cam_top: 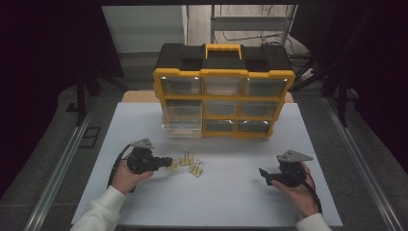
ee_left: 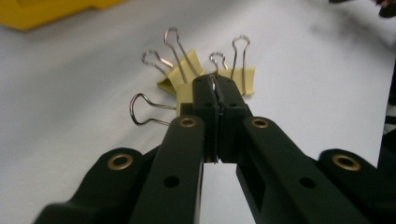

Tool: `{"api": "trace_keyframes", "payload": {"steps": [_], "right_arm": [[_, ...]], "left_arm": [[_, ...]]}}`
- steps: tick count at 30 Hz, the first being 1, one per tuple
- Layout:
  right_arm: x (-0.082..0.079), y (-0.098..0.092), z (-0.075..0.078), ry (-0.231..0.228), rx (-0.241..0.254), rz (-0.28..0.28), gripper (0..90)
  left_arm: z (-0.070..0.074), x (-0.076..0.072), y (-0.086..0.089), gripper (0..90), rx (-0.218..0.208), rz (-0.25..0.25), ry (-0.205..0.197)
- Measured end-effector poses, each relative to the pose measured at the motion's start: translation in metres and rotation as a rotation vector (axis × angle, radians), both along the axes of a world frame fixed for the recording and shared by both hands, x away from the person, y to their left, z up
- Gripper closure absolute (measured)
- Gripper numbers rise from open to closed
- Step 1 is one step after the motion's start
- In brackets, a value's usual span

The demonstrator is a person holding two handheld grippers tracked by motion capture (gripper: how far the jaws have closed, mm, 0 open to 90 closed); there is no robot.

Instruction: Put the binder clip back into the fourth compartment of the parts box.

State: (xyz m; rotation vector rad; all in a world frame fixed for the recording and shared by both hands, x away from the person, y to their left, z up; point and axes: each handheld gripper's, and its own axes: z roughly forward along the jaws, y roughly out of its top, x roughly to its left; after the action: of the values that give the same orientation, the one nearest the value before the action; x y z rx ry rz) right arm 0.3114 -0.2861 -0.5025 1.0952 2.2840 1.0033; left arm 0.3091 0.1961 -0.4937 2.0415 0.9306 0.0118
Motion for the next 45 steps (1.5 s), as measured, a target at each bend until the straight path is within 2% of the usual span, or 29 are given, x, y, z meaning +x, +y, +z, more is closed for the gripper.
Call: {"api": "trace_keyframes", "payload": {"steps": [6,17,36,45], "right_arm": [[0.0,0.0,0.0,0.004,0.008,0.0,13.0],[0.001,-0.001,0.001,0.01,0.018,-0.008,11.2],[0.001,-0.001,0.0,0.013,0.014,-0.013,11.3],[0.001,-0.001,0.0,0.016,0.012,-0.012,11.3]], "left_arm": [[0.007,-0.003,0.004,88.5,-0.006,0.015,-0.041],[0.018,-0.007,0.011,88.5,-0.048,0.021,-0.08],[0.028,-0.012,0.017,88.5,-0.084,0.053,-0.15],[0.041,-0.017,0.021,88.5,-0.118,0.062,-0.19]]}}
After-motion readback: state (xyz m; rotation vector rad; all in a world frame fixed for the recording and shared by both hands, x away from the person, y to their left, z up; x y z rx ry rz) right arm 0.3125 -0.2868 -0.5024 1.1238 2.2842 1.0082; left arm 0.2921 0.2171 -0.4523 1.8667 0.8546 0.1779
